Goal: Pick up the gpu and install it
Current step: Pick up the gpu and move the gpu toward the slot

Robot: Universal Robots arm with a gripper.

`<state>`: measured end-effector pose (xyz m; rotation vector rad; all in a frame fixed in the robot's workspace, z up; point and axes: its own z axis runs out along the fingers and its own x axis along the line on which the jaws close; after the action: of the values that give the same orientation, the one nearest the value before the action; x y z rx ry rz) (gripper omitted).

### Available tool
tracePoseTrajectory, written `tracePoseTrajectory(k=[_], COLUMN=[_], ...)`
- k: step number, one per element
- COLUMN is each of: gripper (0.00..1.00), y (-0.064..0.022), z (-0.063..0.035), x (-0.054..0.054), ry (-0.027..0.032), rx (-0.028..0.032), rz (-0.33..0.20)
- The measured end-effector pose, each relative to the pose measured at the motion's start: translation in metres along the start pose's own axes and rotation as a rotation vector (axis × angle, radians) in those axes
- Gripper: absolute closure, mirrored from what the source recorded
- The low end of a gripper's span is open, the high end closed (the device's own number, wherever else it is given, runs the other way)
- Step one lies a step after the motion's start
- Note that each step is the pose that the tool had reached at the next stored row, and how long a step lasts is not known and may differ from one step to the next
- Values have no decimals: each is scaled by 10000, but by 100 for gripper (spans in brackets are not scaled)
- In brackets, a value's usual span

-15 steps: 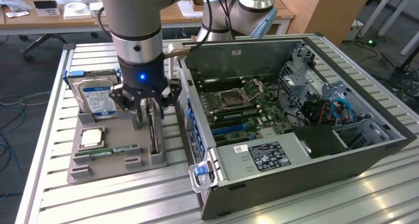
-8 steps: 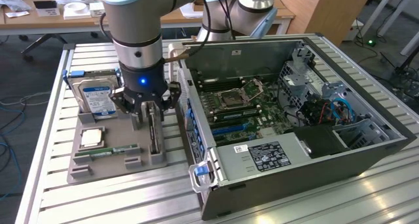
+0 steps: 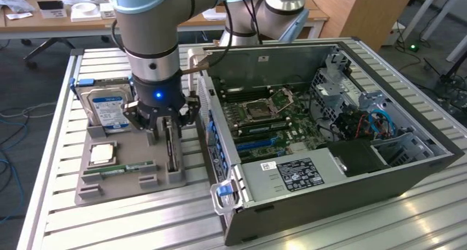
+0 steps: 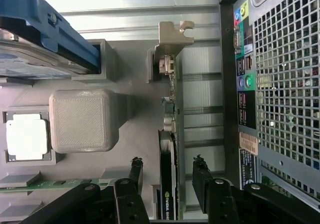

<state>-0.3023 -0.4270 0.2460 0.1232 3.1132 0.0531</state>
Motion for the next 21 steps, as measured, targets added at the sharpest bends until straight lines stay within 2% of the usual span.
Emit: tracePoseTrajectory(k=[5,21], gripper=[47,48], y=[-3,-2], z=[73,78], x=[7,0], ry=[0,1], rx=[0,1], rz=[1,1])
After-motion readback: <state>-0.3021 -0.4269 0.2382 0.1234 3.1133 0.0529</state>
